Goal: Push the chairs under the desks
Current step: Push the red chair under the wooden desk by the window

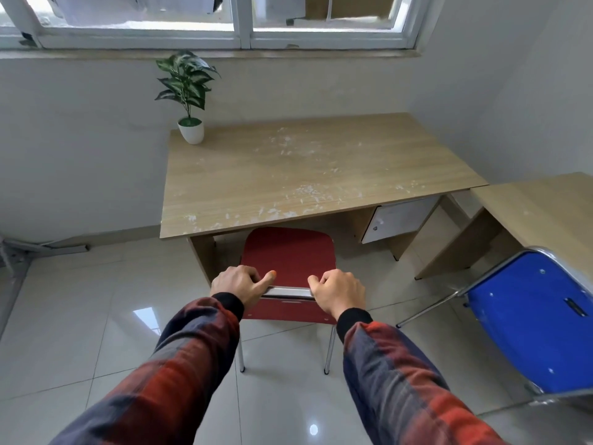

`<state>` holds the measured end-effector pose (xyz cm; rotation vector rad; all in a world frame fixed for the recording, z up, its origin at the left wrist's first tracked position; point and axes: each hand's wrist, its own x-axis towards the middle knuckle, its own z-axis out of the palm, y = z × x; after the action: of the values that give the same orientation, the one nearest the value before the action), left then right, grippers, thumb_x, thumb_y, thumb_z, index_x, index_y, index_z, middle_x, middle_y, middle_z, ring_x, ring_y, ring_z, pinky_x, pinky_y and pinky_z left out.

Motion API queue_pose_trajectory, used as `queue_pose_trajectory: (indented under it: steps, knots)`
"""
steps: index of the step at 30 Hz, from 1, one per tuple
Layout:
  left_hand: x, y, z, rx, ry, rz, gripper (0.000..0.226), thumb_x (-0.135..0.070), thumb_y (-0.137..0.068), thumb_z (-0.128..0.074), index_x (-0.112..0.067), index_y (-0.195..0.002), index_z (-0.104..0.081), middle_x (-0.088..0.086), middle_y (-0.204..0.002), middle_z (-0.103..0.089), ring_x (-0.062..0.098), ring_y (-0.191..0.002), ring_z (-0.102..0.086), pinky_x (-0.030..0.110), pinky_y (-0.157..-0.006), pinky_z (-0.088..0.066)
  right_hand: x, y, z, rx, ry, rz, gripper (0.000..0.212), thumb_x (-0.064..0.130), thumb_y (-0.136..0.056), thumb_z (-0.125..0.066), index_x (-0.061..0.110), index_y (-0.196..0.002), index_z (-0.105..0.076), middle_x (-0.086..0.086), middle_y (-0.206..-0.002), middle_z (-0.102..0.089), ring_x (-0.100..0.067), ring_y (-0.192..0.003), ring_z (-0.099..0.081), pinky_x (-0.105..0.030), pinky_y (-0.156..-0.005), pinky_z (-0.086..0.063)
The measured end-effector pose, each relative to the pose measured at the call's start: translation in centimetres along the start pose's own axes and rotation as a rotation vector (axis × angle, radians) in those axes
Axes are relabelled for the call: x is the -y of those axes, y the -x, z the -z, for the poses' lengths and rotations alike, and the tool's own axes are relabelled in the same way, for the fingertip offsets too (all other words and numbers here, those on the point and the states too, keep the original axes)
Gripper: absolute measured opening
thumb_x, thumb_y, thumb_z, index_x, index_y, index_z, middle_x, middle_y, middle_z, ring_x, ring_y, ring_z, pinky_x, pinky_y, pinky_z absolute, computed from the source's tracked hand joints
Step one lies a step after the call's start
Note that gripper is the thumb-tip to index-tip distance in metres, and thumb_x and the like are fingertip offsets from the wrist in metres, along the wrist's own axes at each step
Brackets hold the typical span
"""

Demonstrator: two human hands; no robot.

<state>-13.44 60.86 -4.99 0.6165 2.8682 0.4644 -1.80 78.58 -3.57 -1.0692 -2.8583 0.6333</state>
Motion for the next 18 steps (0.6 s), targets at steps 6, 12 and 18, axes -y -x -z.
queue_pose_trajectory:
  steps: [6,12,18]
  knots:
    - [2.0,-1.9,1.5,0.133,-0.021,-0.057,0.064,-0.081,-0.081,-0.037,-0.024,-0.068,-0.063,-0.007,-0.068,-0.062,0.019,-0.071,-0.061,0.029,-0.065,-0.048,2.5,-0.1,-0.8,0.004,-0.01,-0.063,0.05,0.053,-0.091,-0.049,0.015,-0.065,-0.069,0.004,-0.06,-0.063,-0.018,-0.058,-0.056,-0.026,-0.055,-0.043]
    - [3.1,-3.2,1.9,0.233,-0.032,-0.064,0.072,-0.088,-0.076,-0.031,-0.025,-0.072,-0.067,-0.006,-0.073,-0.066,0.017,-0.073,-0.063,0.03,-0.068,-0.052,3.1,-0.7,-1.2,0.002,-0.009,-0.023,0.05,0.054,-0.089,-0.05,0.015,-0.063,-0.069,0.006,-0.059,-0.064,-0.017,-0.058,-0.058,-0.026,-0.055,-0.044]
    - [1.0,-3.3,1.4,0.222,-0.05,-0.028,0.073,-0.086,-0.078,-0.031,-0.025,-0.08,-0.071,-0.006,-0.076,-0.067,0.017,-0.075,-0.063,0.029,-0.067,-0.051,1.5,-2.4,0.2,0.029,0.014,0.045,0.047,0.055,-0.088,-0.052,0.018,-0.067,-0.072,0.003,-0.066,-0.067,-0.022,-0.066,-0.06,-0.028,-0.06,-0.042]
